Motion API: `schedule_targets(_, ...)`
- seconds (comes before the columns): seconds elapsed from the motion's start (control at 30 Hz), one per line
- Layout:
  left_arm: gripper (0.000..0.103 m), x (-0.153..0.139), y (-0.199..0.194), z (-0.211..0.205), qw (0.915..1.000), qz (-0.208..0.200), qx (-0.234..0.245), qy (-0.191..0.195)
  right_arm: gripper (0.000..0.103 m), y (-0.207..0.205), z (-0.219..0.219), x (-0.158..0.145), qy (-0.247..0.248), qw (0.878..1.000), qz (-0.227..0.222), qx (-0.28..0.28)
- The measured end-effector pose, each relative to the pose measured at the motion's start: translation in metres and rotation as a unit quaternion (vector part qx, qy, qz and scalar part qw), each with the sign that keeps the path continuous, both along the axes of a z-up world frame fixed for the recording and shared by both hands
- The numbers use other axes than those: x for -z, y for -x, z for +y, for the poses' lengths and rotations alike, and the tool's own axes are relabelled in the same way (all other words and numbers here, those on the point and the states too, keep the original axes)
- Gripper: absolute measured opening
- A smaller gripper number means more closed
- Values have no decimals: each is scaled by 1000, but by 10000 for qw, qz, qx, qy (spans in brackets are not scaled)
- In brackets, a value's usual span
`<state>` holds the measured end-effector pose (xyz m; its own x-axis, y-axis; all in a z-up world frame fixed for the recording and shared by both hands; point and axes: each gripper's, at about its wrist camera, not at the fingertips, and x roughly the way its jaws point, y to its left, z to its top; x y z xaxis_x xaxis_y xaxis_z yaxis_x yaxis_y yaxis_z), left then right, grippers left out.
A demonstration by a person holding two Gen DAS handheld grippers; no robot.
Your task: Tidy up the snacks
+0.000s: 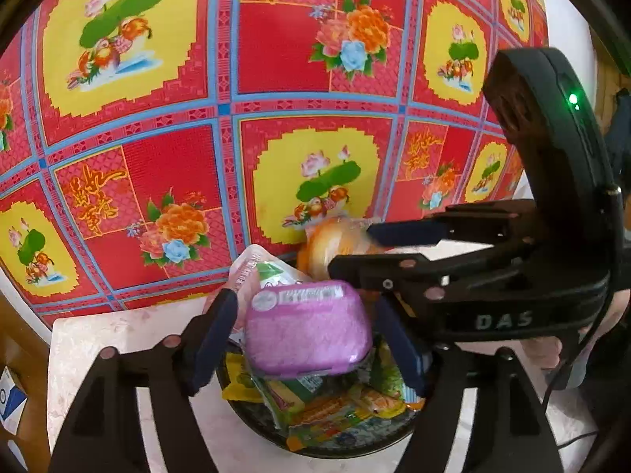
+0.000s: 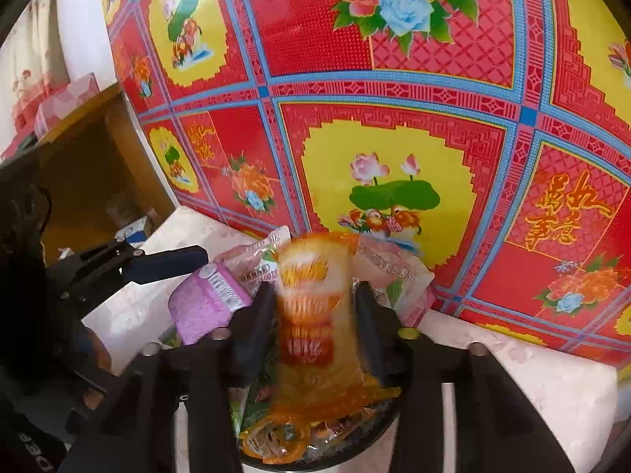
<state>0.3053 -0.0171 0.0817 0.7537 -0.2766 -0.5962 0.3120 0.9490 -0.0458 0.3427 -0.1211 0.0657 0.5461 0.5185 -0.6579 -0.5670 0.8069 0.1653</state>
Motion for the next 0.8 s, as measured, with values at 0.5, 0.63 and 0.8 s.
schedule_targets(0.5,90,-11,14,12,9999,-72,93,78,69,-1,-29,-7,-516,9983,189,196)
schedule_targets(0.63,90,-24,27,23,9998,-135,-136,-80,69,14,-34,-17,-397,9987,66,298)
schedule_targets(0.8,90,-37,71,50,9988,-153,-468,-23,69,67,-43,-22,-263,9992,116,276)
